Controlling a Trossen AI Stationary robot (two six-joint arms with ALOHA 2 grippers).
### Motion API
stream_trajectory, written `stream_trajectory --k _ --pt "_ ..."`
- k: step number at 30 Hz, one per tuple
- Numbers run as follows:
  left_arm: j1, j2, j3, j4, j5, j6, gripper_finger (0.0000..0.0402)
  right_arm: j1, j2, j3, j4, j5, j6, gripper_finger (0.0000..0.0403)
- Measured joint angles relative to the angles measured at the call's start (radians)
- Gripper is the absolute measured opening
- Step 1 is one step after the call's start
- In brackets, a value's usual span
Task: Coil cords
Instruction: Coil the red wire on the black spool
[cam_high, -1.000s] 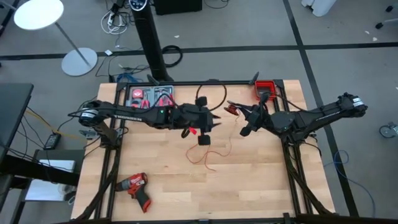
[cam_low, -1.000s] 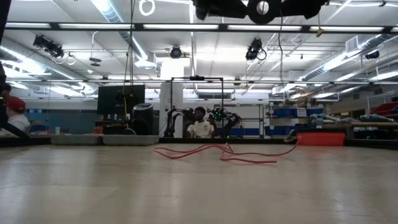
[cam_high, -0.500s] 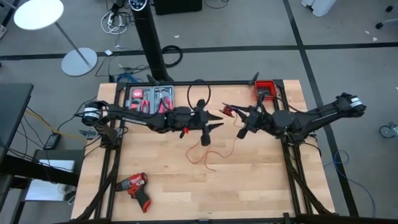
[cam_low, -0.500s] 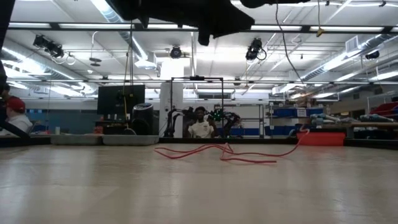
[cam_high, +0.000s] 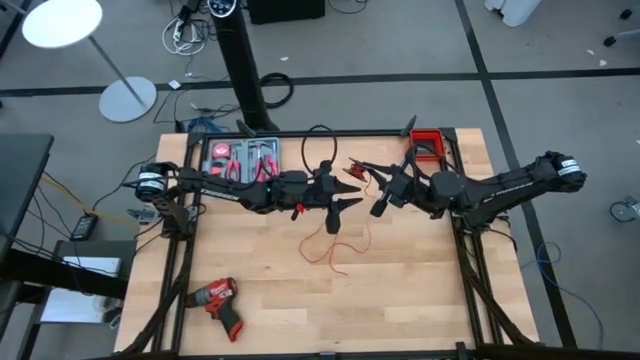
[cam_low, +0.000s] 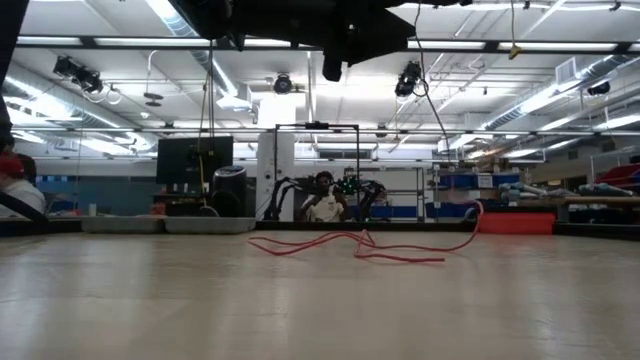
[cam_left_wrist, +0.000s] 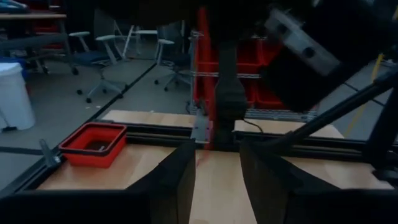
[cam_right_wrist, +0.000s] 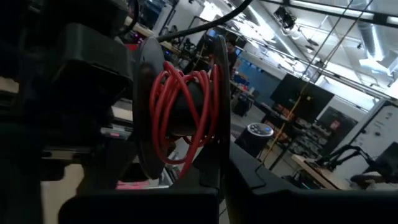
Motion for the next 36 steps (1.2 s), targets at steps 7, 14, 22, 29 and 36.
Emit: stream_trajectory --k 7,14,22,29,36 --pt "0.0 0.0 0.0 0.0 -0.068 0.005 0.0133 -0.008 0.023 0.0 0.042 -0.022 0.002 0.0" --pt "0.0 0.0 0.0 0.033 -0.07 0.007 0.0133 -0.025 0.062 0.0 0.078 -0.039 0.001 0.0" --pt "-0.001 0.0 0.0 -0.008 -0.008 0.007 0.0133 -0.028 0.054 0.0 0.091 -0.04 -0.024 0.0" --pt "-0.001 0.0 0.0 0.009 0.003 0.004 0.0133 -0.029 0.054 0.0 0.096 -0.048 -0.024 0.0" --pt "-0.001 0.0 0.0 0.069 -0.028 0.005 0.0133 -0.03 0.062 0.0 0.093 -0.07 0.0 0.0"
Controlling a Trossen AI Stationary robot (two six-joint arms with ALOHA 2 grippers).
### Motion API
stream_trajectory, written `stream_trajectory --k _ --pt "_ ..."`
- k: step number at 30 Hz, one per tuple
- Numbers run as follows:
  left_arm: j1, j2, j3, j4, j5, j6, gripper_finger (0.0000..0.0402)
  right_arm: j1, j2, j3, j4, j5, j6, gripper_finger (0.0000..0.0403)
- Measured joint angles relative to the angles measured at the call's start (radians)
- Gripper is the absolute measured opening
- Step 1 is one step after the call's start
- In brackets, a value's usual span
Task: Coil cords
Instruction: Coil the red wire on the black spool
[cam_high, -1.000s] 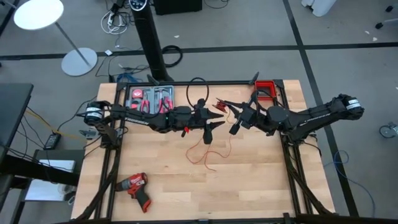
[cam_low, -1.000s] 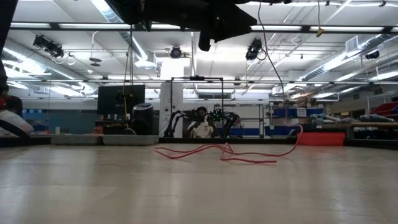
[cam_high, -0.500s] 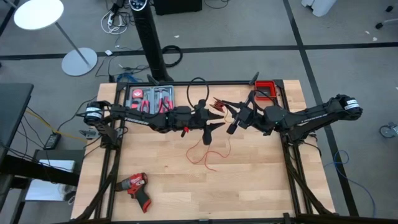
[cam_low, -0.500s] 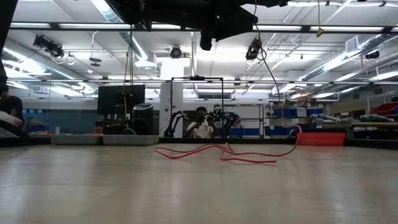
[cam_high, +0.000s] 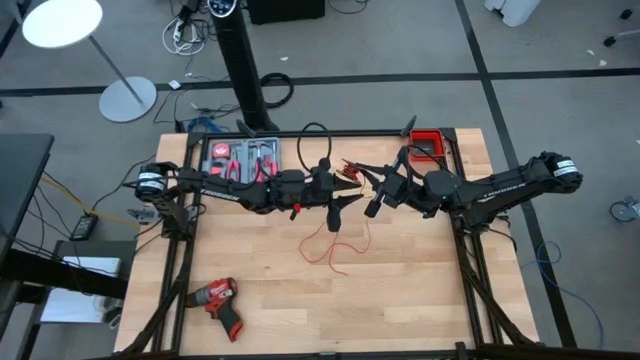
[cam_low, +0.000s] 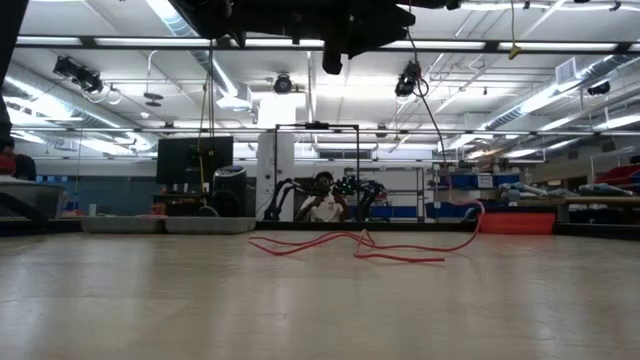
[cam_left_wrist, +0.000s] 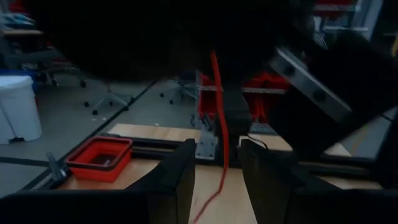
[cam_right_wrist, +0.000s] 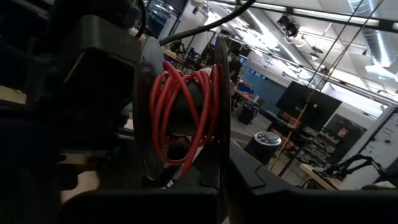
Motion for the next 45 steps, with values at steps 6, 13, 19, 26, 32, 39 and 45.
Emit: stream_trajectory --k 6,13,19,26,32,39,45 --pt "0.0 0.0 0.0 0.01 -0.035 0.004 0.0131 0.0 0.006 0.0 0.007 0.0 0.001 0.0" --pt "0.0 0.0 0.0 -0.018 -0.052 -0.004 0.0029 0.0 0.005 0.0 0.006 0.0 0.002 0.0" --pt "0.0 0.0 0.0 -0.032 -0.043 0.003 0.0003 0.0 0.005 0.0 0.007 0.003 0.002 0.0" --pt "0.001 -0.005 0.0 -0.111 -0.147 0.108 0.0001 0.012 0.005 0.0 -0.004 0.012 -0.007 0.0" --pt "0.0 -0.028 0.001 -0.184 -0.287 0.298 0.0001 0.04 0.005 0.0 -0.058 0.081 -0.04 0.0" --pt "-0.015 -0.11 0.001 -0.281 -0.388 0.434 0.0 0.067 0.005 0.0 -0.175 0.139 -0.059 0.0" --pt "-0.038 -0.149 0.034 -0.37 -0.398 0.451 0.0001 0.051 0.005 0.0 -0.256 0.164 -0.054 0.0"
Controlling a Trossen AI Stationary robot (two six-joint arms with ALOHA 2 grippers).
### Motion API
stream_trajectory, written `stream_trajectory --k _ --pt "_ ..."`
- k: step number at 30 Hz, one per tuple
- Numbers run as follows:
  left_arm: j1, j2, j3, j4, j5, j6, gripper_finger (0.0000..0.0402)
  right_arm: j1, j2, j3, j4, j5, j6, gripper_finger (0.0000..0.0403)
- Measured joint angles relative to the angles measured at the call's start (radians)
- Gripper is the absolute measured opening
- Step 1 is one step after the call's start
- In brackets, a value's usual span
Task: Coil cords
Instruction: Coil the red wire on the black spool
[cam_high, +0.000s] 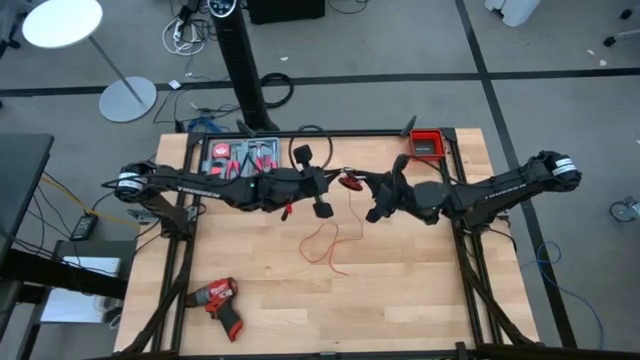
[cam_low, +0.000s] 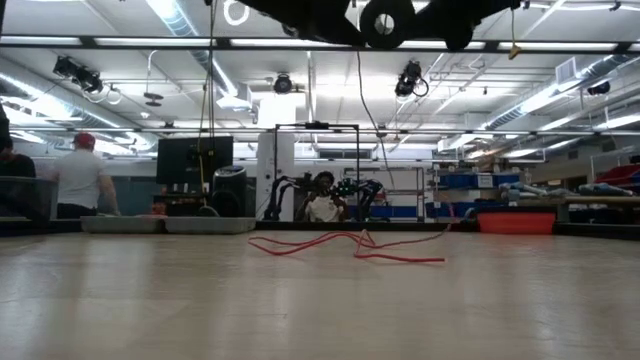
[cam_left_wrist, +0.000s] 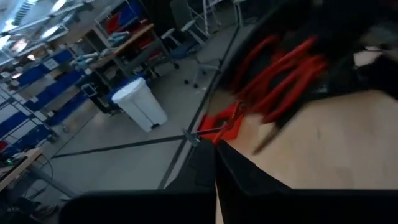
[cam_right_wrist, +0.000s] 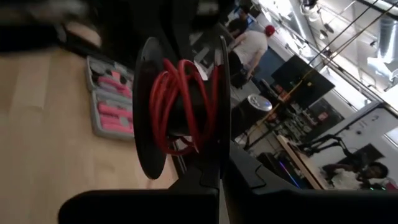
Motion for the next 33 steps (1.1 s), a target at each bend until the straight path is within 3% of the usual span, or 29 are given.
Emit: stream_trajectory --k 5,14,19,22,25,28,33 --pt "-0.024 0.002 0.027 -0.047 -0.004 -0.028 0.0013 -0.027 0.0 0.0 -0.038 -0.003 -0.002 0.0" --pt "-0.052 0.003 0.029 -0.018 0.008 -0.055 0.0074 -0.078 0.0 0.0 -0.131 0.006 -0.01 0.0" --pt "-0.074 0.003 0.029 -0.018 0.028 -0.071 0.0082 -0.097 0.0 0.0 -0.14 0.007 -0.024 0.0" --pt "-0.081 0.003 0.028 -0.102 0.044 -0.174 0.0082 -0.092 0.0 0.0 -0.14 0.033 -0.062 0.0" --pt "-0.08 0.009 0.009 -0.129 0.131 -0.285 0.0082 -0.079 0.0 0.0 -0.139 0.054 -0.089 0.0" --pt "-0.08 0.027 -0.051 -0.029 0.146 -0.347 0.0082 -0.067 -0.001 0.0 -0.118 0.055 -0.085 0.0" --pt "-0.065 0.085 -0.178 0.296 0.197 -0.383 0.0083 -0.04 -0.007 0.0 -0.059 0.062 -0.05 0.0"
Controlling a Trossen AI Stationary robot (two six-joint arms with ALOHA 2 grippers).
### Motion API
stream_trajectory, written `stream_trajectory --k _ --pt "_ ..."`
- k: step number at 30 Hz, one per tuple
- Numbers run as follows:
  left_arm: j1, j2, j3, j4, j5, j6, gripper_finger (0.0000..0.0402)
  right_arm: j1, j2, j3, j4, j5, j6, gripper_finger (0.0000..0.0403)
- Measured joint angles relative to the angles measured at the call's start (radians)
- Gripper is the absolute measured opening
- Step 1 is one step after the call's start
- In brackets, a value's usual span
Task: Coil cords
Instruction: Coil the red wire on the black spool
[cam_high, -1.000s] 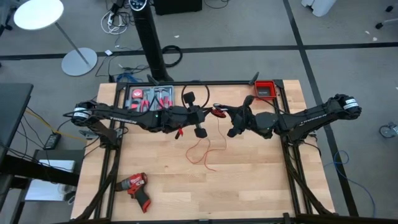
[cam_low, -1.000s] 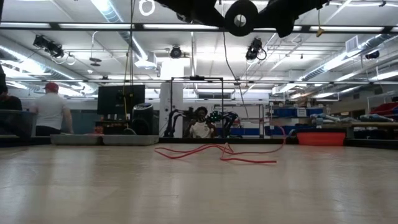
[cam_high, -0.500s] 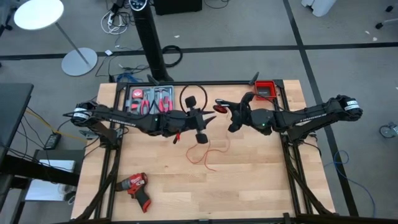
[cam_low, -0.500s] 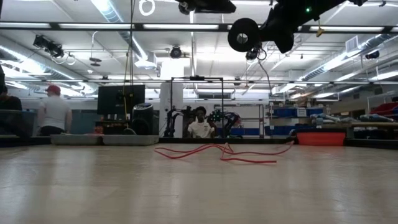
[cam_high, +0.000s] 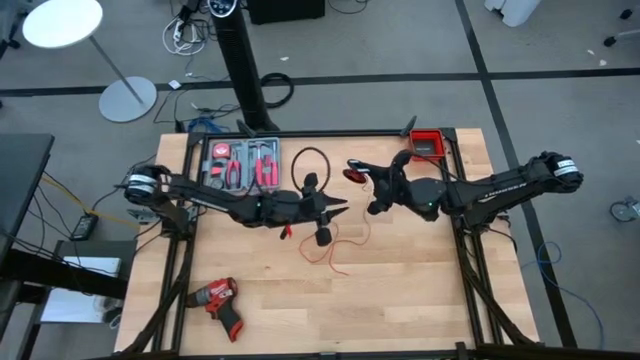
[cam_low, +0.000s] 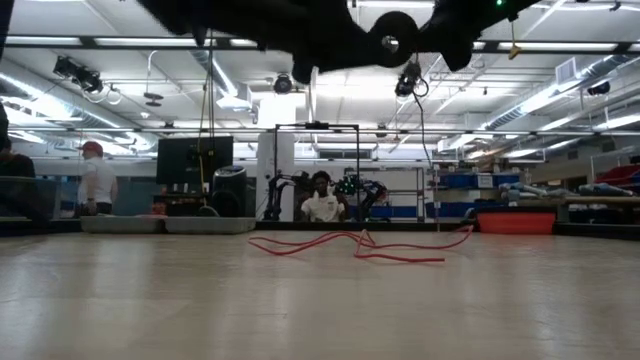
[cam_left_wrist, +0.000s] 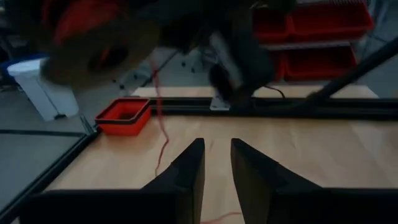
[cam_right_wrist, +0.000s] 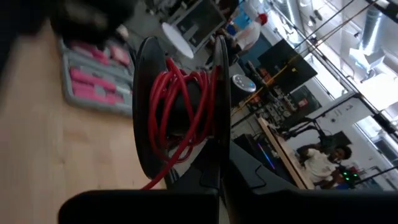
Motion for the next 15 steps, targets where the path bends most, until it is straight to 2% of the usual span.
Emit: stream_trajectory --k 4,10,15 --pt "0.022 0.07 -0.033 0.159 -0.002 0.038 0.0083 0.029 0.0 0.0 0.063 0.007 0.002 0.0" --pt "0.041 0.15 0.003 0.207 -0.001 0.037 0.0088 0.046 0.0 0.0 0.129 0.008 0.029 0.0" --pt "0.058 0.194 0.049 0.216 0.004 0.039 0.0114 0.05 0.001 0.0 0.172 0.001 0.029 0.0"
